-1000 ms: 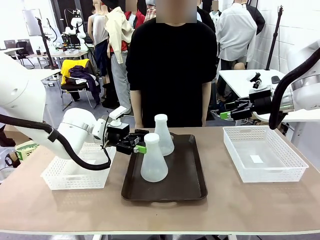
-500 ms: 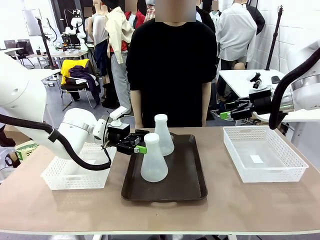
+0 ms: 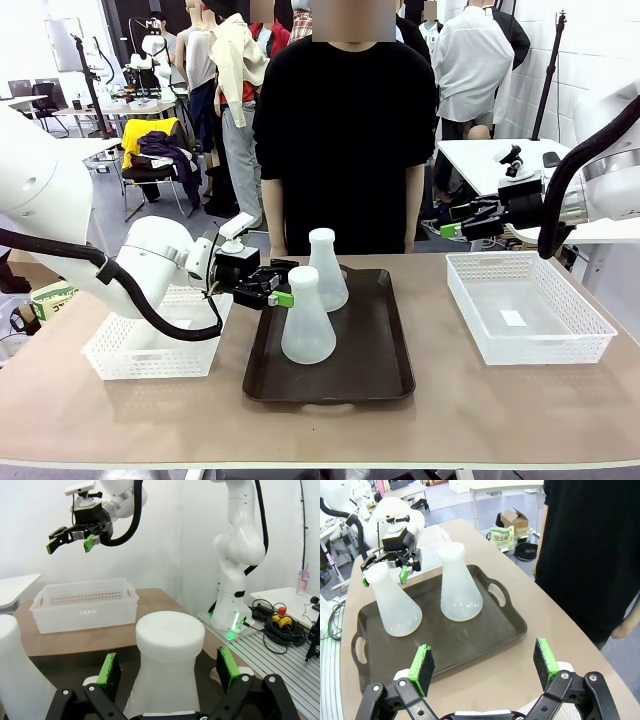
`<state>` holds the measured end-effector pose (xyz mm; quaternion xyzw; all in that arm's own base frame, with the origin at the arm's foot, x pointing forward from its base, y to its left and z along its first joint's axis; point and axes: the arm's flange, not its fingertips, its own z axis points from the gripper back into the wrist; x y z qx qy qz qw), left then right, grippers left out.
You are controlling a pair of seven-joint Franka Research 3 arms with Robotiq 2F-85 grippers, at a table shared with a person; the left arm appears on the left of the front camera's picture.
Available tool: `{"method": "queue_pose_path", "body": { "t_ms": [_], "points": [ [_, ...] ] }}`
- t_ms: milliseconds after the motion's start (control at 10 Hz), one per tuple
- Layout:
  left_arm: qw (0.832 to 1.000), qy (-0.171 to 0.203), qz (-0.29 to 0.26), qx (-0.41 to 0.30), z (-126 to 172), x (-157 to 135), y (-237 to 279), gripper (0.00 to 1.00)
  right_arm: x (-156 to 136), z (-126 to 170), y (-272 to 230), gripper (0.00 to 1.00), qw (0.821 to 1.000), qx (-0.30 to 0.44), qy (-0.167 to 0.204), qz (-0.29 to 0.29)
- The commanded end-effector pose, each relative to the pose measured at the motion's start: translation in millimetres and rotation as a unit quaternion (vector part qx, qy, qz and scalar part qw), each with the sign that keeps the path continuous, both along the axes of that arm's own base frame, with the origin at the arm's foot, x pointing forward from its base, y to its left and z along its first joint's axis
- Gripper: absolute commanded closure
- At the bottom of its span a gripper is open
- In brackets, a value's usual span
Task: Prepare the laboratory tools.
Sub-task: Place the picked Big flask upright in the Handle tray as directed by the person.
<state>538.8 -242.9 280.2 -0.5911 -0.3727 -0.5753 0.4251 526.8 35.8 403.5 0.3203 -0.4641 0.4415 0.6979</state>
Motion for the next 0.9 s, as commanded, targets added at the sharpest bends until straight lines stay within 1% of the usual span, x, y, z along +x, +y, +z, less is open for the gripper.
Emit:
{"method": "queue_pose_path", "body": {
  "t_ms": [0,800],
  "points": [
    [1.0,-0.002,0.0,0.0,-0.1,0.1,-0.5,0.0,-0.9,0.4,0.2,0.0,1.0,-0.004,0.003,0.0],
    [1.0,-0.002,0.0,0.0,-0.1,0.1,-0.5,0.0,-0.9,0.4,0.2,0.0,1.0,-0.004,0.003,0.0]
  ]
}}
